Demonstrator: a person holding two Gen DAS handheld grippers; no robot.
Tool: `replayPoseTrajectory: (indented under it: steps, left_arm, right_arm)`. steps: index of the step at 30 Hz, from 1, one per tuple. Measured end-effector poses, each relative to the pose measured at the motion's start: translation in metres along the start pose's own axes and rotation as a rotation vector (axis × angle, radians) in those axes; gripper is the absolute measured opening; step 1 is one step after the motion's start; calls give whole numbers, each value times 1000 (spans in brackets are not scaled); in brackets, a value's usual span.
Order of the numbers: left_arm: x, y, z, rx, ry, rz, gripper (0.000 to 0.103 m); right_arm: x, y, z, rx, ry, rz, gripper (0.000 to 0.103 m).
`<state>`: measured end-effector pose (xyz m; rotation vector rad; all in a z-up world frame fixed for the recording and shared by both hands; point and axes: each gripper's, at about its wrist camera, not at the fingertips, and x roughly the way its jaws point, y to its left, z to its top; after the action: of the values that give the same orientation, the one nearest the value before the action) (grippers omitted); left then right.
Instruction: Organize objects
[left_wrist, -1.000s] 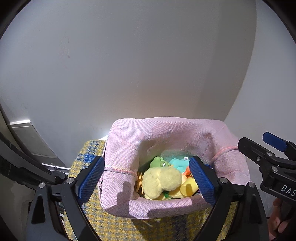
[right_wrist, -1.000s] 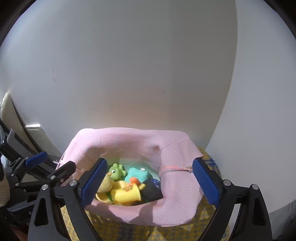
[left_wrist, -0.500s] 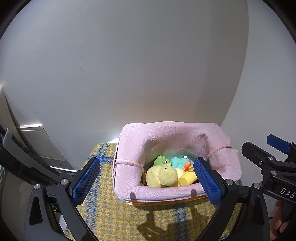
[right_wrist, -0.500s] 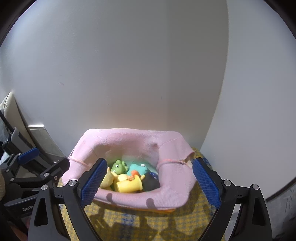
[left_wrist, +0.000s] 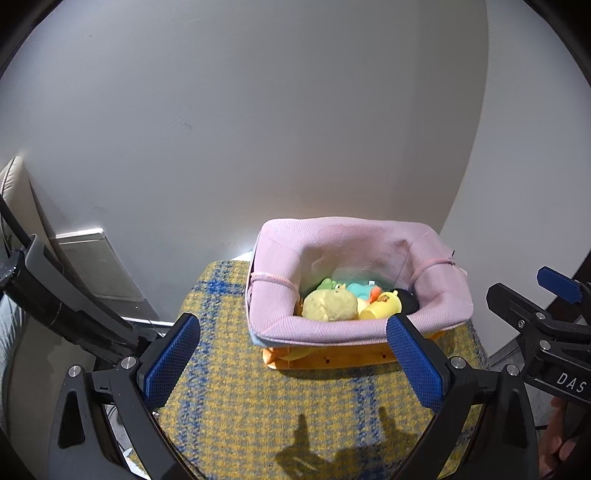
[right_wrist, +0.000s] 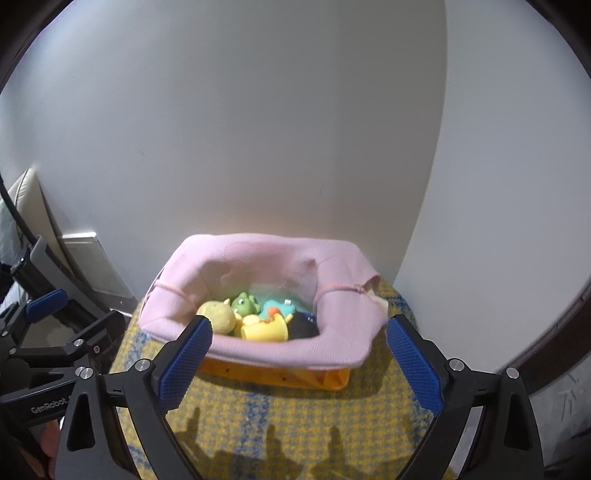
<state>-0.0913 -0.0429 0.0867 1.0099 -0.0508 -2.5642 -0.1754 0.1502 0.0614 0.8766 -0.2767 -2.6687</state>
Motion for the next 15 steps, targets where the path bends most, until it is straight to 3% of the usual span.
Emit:
replayPoseTrajectory:
  steps: [15]
  left_arm:
    - [-35,0,-35,14,51,-1,103]
  right_arm:
    - [-38,8,-39,3,32,15,96]
